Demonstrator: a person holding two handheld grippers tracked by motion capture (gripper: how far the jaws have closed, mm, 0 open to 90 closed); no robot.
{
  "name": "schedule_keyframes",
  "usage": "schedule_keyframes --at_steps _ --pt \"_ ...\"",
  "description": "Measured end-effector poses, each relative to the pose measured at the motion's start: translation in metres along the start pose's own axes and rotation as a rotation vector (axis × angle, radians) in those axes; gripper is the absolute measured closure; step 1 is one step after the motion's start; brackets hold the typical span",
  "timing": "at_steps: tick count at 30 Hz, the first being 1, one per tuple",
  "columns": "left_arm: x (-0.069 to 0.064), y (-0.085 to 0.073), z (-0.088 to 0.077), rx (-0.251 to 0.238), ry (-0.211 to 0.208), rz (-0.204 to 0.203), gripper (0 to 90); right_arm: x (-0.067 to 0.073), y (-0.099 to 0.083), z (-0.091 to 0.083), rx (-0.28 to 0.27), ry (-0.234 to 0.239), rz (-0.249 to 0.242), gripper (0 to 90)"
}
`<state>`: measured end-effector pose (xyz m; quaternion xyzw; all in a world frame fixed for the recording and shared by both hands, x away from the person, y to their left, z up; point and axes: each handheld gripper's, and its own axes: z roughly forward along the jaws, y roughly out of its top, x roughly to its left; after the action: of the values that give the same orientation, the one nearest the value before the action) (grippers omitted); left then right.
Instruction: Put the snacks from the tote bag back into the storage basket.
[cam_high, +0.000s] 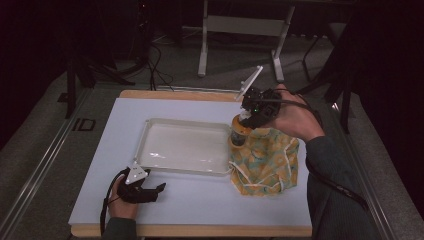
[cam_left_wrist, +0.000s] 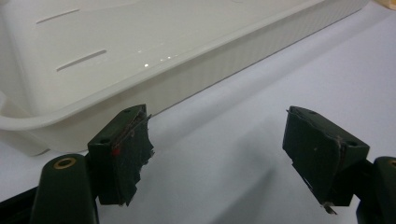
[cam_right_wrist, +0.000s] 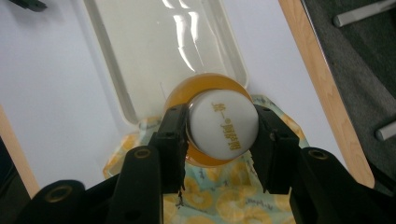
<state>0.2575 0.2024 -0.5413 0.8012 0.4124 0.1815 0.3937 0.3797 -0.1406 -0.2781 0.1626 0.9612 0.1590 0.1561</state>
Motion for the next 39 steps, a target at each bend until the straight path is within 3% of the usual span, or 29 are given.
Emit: schedule_keyframes --at_steps 23,39 --pt "0.000 0.000 0.000 0.001 -0.002 0.000 23.3 0.030 0.019 0.037 -0.007 0.062 -0.082 58.9" --pt "0.000 0.000 0.000 -0.001 -0.001 -0.001 23.3 0.044 0.020 0.058 0.009 0.082 -0.097 59.0"
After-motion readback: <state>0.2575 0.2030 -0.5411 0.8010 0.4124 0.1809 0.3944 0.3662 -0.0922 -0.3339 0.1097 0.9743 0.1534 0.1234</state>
